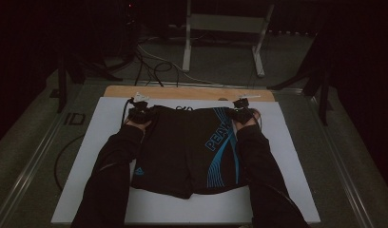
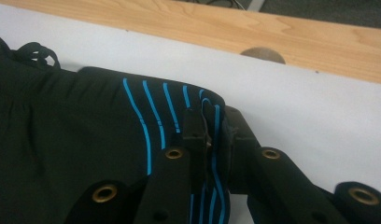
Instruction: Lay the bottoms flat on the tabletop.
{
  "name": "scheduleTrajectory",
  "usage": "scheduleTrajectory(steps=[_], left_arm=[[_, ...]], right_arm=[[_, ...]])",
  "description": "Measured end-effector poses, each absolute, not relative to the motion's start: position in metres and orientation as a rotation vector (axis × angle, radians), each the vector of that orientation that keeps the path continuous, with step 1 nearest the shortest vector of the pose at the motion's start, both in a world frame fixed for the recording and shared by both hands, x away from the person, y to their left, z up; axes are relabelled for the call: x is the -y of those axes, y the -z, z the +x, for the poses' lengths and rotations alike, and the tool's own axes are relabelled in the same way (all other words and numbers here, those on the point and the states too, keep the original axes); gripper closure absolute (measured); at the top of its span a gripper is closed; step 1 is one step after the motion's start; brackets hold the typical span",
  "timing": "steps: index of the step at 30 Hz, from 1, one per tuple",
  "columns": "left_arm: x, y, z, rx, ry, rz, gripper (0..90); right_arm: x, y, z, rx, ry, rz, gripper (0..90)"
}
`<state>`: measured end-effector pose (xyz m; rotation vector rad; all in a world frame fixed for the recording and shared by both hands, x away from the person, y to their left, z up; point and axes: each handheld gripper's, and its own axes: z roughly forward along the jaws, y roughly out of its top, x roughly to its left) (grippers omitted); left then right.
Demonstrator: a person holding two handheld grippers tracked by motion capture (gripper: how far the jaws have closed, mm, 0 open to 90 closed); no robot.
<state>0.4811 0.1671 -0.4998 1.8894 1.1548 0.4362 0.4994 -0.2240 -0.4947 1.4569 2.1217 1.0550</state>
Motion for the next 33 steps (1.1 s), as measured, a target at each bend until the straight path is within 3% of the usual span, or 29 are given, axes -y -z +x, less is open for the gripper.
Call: scheduleTrajectory(steps=[6, 9, 10, 13, 18, 22, 26, 33], left_arm=[[-0.165, 0.503, 0.482, -1.173, -0.437, 1.914, 78.9], [-0.165, 0.503, 0.481, -1.188, -0.454, 1.909, 74.7], [-0.165, 0.503, 0.481, -1.194, -0.461, 1.907, 70.0], [-0.165, 0.502, 0.483, -1.225, -0.380, 1.894, 44.7], [-0.161, 0.495, 0.479, -1.180, -0.385, 1.884, 17.0], [-0.161, 0.492, 0.477, -1.169, -0.340, 1.887, 8.8], [-0.161, 0.490, 0.475, -1.143, -0.311, 1.912, 0.8], [-0.158, 0.481, 0.469, -1.091, -0.267, 1.940, 0.1]], right_arm=[[0.223, 0.504, 0.502, -2.118, -1.030, 1.495, 81.1], [0.223, 0.505, 0.503, -2.099, -1.044, 1.494, 73.5], [0.223, 0.505, 0.503, -2.095, -1.045, 1.492, 69.1], [0.224, 0.504, 0.503, -2.076, -1.068, 1.487, 51.2], [0.225, 0.502, 0.502, -2.056, -1.078, 1.489, 31.8], [0.225, 0.500, 0.499, -2.091, -1.131, 1.468, 15.3], [0.222, 0.499, 0.497, -2.136, -1.162, 1.447, 13.0], [0.218, 0.496, 0.493, -2.224, -1.166, 1.379, 10.4]])
